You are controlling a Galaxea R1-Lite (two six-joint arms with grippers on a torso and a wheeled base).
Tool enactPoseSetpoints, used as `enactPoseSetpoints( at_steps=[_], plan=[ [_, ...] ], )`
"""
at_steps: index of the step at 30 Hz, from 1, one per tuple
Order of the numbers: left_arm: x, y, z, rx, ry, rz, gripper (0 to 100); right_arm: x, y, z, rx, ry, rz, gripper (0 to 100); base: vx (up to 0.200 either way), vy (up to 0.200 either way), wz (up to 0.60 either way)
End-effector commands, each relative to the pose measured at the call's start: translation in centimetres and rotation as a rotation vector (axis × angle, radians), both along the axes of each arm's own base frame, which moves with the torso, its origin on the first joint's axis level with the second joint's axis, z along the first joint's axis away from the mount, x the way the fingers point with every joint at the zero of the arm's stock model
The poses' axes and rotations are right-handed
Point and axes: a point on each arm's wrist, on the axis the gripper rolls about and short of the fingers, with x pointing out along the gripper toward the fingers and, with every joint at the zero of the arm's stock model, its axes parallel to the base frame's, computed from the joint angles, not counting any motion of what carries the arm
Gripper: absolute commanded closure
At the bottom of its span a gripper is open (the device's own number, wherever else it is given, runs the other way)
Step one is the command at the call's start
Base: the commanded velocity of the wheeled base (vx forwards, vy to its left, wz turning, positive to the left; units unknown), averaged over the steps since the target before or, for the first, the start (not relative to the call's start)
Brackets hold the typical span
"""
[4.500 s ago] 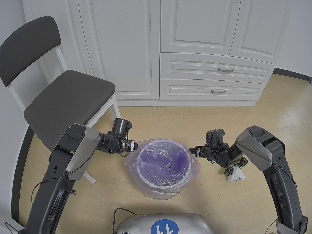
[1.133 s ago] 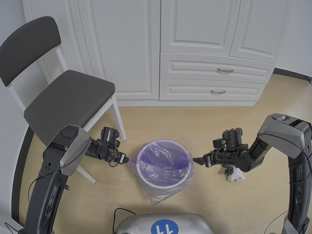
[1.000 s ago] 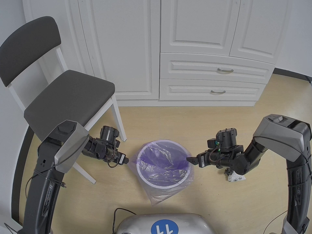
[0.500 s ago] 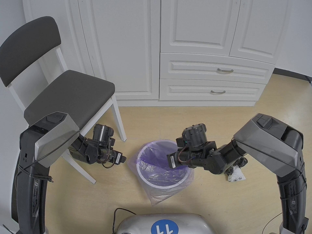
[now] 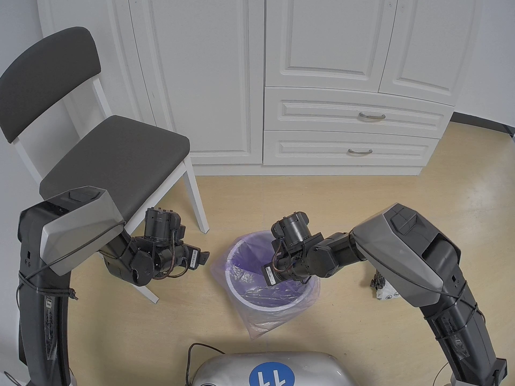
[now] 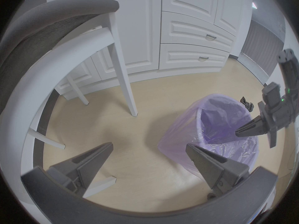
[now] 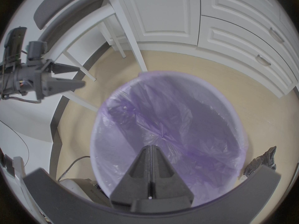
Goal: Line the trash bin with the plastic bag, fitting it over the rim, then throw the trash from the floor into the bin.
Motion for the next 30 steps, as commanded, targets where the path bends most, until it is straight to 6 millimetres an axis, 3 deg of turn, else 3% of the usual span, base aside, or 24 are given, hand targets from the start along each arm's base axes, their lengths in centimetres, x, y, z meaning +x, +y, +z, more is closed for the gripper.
enactPoseSetpoints(
  at_steps=[1,6,8,14,21,30],
  plan=[
    [-0.3,0.0,0.8,-0.006,-0.012,-0.003,0,0.3,-0.4,-2.4,-0.018,0.043,0.004,100,0.0,0.0,0.0],
    [-0.3,0.1,0.8,-0.007,-0.01,-0.002,0,-0.8,-1.9,-1.4,-0.007,0.151,0.1,100,0.0,0.0,0.0],
    [-0.4,0.1,0.9,-0.007,-0.01,-0.004,0,-1.7,-3.2,-0.6,0.022,0.23,0.227,100,0.0,0.0,0.0],
    [-0.5,0.1,0.9,-0.008,-0.01,-0.007,0,-3.2,-5.4,-0.6,-0.019,0.255,0.382,100,0.0,0.0,0.0],
    [-0.6,0.0,0.8,-0.008,-0.007,-0.007,0,-2.8,-5.4,-0.7,-0.008,0.22,0.376,100,0.0,0.0,0.0],
    [-0.5,-0.1,0.9,-0.01,-0.009,-0.009,0,-2.1,-5.1,4.2,0.106,0.04,0.206,100,0.0,0.0,0.0]
  ],
)
